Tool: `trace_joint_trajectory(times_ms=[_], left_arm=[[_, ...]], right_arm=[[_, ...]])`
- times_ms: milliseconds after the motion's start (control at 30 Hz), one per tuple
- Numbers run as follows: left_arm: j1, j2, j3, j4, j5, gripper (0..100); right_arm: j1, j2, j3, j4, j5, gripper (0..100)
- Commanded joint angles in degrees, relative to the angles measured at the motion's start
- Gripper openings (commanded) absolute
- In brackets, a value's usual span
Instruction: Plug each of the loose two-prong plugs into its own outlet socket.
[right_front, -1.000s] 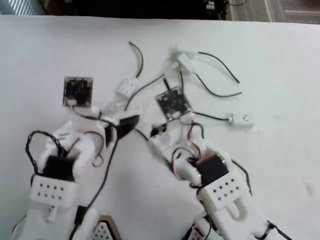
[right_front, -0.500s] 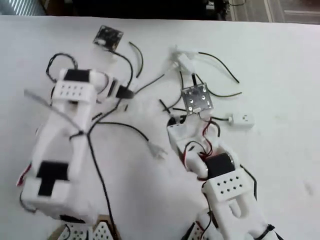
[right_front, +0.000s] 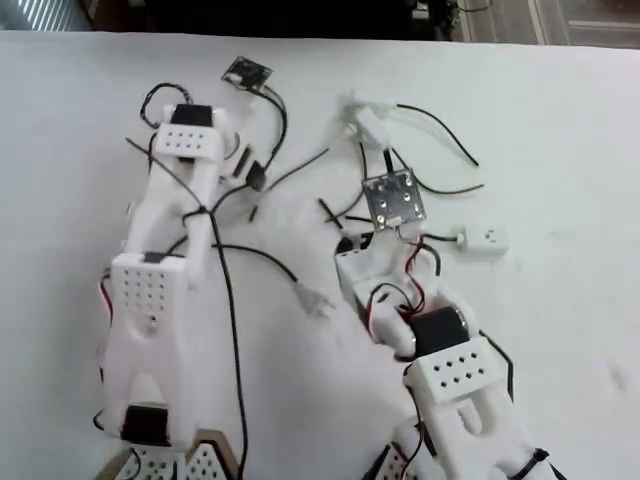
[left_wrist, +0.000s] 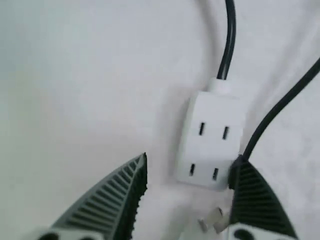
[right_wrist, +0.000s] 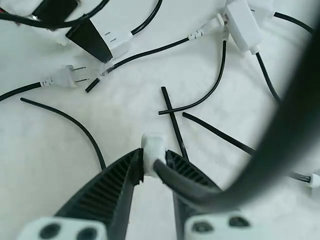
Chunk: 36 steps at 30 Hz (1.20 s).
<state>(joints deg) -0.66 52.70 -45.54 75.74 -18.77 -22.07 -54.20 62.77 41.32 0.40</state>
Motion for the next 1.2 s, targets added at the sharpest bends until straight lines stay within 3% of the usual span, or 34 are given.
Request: trace_joint_trajectory(times_ms=[0, 300, 533, 967, 1167], left_arm=[[1.8, 7.0, -14.3, 5.5, -0.8, 21], [2.5, 18.5, -33.9, 12.6, -0.8, 21], [2.5, 20.1, -50.9, 21.1, -0.9, 6], [1.5, 9.8, -49.1, 27.0, -0.8, 2], [1.6, -5.3, -29.5, 26.9, -2.2, 2]], right_arm=[[0.5, -1.1, -0.4, -1.0, -0.2, 1.7], [0.5, -1.1, -0.4, -0.7, -0.1, 1.7], [0.5, -1.1, -0.4, -0.7, -0.1, 1.7], [0.5, -1.1, 0.2, -1.1, -0.1, 1.7], [0.5, -1.1, 0.2, -1.1, -0.1, 1.7]])
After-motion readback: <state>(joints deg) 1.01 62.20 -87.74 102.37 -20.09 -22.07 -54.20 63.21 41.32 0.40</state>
